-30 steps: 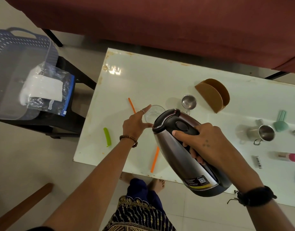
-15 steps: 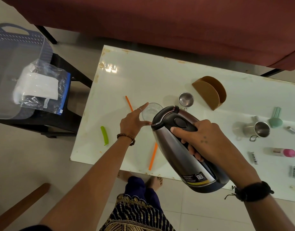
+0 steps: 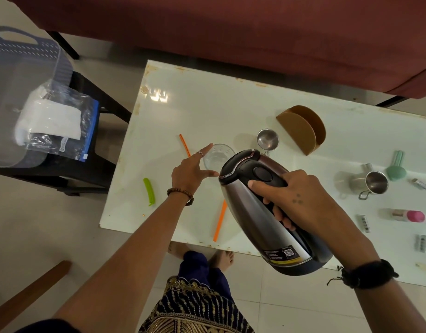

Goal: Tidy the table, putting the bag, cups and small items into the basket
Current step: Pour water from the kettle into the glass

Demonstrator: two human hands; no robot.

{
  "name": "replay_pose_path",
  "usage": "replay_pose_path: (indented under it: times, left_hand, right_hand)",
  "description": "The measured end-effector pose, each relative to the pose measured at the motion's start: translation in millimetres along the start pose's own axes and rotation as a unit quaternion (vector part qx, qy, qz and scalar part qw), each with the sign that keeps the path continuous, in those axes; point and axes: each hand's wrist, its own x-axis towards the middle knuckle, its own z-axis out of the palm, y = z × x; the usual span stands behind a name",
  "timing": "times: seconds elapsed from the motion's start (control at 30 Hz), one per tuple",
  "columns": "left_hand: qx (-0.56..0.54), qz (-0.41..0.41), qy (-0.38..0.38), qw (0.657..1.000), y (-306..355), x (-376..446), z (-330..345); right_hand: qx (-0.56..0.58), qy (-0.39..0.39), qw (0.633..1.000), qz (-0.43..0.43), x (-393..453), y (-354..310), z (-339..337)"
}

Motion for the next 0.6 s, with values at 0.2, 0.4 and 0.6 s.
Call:
replay_pose_path:
  times: [0.2,0.4,0.6]
  left_hand:
    - [-0.002,-0.002,0.001,1.000,1.1,-1.0,0.0]
    - [-0.003,-0.001,0.003,1.000,1.9,-1.4,0.5]
    - [-0.001,0.003,0.004,1.000,2.6,-2.9,0.8]
  right_hand:
    - [0.007,-0.001,1.000,0.005,0.0,-1.9,-2.3]
    - [0.036,0.003,0.999,0.029,1.6,-1.7,-2.3]
    - [-0.008,-0.013,1.000,0.010,2.3,0.0,-1.4]
